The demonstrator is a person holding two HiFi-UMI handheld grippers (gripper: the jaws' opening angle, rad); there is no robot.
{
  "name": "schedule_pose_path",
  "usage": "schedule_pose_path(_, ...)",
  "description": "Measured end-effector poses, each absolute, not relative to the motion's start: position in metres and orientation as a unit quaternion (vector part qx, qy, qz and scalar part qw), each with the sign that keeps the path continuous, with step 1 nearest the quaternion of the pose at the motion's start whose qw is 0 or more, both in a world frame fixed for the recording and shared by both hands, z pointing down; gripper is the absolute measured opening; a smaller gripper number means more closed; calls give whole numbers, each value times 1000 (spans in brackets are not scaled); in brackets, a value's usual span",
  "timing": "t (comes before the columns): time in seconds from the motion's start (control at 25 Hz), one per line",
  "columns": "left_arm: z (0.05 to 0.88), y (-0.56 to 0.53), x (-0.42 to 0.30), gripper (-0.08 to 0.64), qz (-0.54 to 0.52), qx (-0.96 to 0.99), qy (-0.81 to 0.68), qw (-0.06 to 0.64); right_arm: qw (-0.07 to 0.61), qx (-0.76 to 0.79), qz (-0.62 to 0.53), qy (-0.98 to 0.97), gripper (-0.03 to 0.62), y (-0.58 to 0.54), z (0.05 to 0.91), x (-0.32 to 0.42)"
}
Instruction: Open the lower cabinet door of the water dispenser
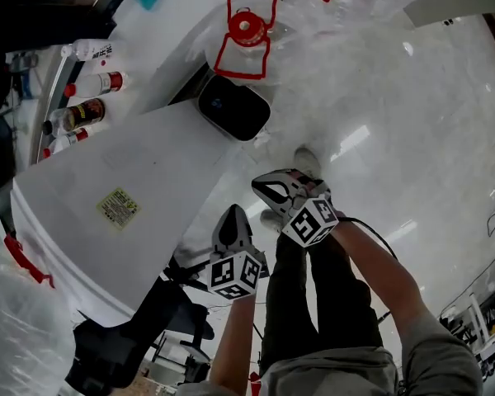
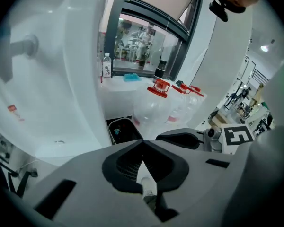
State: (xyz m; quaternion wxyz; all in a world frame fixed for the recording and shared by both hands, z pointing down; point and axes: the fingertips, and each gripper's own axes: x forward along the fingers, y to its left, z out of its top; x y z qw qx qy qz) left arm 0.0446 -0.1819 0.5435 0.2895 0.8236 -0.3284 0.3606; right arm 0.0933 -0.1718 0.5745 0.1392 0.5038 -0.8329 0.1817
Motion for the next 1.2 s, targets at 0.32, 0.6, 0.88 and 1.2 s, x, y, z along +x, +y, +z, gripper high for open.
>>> schedule_pose_path(0.32,593,-173,29,8,362,814,-336,305,157,480,200,-840,14,-168,647,71)
schedule_pose_path(0.6,625,-173,12,8,364,815,-332,305,177,455,207,-848,19,-174,708,45)
schedule_pose_path(0.88,657,-184,-5,8,365,822,-324,295,201,440,206,-851,79,-190,764,26)
schedule_pose_path(1.2,693,-186,-23,8,369,826,-309,293,244,421,184,-854,150,-223,817,14)
